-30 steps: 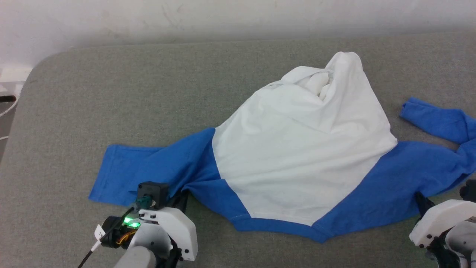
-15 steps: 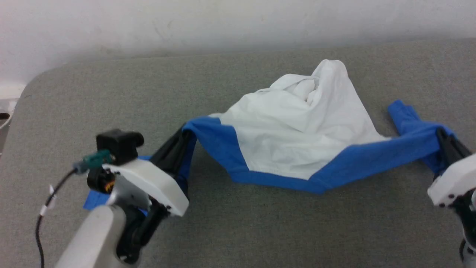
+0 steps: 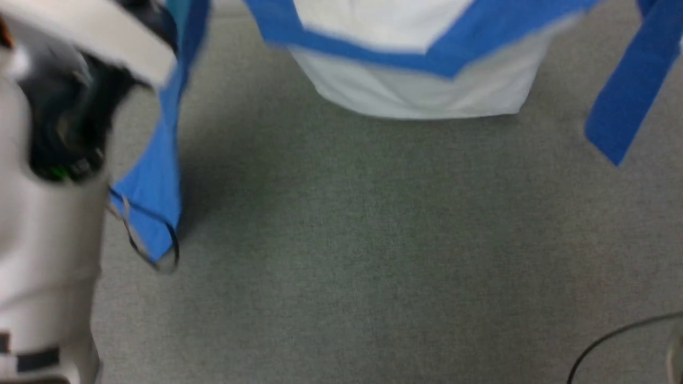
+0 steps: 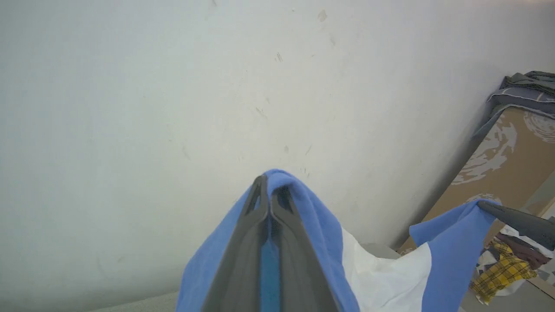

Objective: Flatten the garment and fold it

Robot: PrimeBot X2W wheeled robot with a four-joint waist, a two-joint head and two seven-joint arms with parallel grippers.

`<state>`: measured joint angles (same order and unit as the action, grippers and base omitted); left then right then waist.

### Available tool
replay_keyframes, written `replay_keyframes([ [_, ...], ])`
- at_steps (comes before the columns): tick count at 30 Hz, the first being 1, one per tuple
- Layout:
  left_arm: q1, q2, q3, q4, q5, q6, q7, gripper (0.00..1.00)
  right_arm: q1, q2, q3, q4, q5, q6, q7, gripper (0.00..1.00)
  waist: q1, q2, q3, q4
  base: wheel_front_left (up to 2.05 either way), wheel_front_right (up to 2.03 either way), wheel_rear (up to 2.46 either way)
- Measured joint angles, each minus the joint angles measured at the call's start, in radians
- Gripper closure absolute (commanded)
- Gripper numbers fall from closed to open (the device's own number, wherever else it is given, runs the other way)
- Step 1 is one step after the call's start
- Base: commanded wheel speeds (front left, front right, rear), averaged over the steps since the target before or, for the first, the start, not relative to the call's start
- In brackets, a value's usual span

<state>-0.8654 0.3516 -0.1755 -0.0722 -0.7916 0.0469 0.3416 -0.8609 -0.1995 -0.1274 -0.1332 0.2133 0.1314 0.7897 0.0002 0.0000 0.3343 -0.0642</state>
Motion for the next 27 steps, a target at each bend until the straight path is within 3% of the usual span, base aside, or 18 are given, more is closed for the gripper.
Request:
replay_keyframes([
  [6,-0.284,0.01,0.032,0.119,0.075,0.053,-0.028,1.0,-0.304,-0.047,0.034,0.173,-0.09,0.0,-0.04,1.0,0.0002,0.0,0.112,-0.019,0.0,0.0,0.0],
  [12,-0.509,0.019,0.059,0.243,0.144,0.079,-0.133,1.0,-0.551,-0.025,-0.001,0.301,-0.185,0.0,-0.23,1.0,0.0001,0.0,0.215,-0.041,0.0,0.0,0.0],
  [19,-0.651,0.011,0.104,0.352,0.159,0.059,-0.302,1.0,-0.704,0.013,-0.046,0.386,-0.242,0.002,-0.427,1.0,0.0,0.0,0.282,-0.07,0.0,0.0,0.0],
  [23,-0.65,0.003,0.105,0.411,0.153,0.025,-0.34,1.0,-0.714,0.015,-0.043,0.44,-0.249,0.002,-0.46,1.0,-0.0001,0.0,0.29,-0.076,0.0,0.0,0.0],
  [27,-0.563,0.011,0.076,0.478,0.159,-0.004,-0.34,1.0,-0.623,0.015,-0.024,0.501,-0.227,0.002,-0.465,1.0,-0.0002,0.0,0.281,-0.067,0.0,0.0,0.0],
])
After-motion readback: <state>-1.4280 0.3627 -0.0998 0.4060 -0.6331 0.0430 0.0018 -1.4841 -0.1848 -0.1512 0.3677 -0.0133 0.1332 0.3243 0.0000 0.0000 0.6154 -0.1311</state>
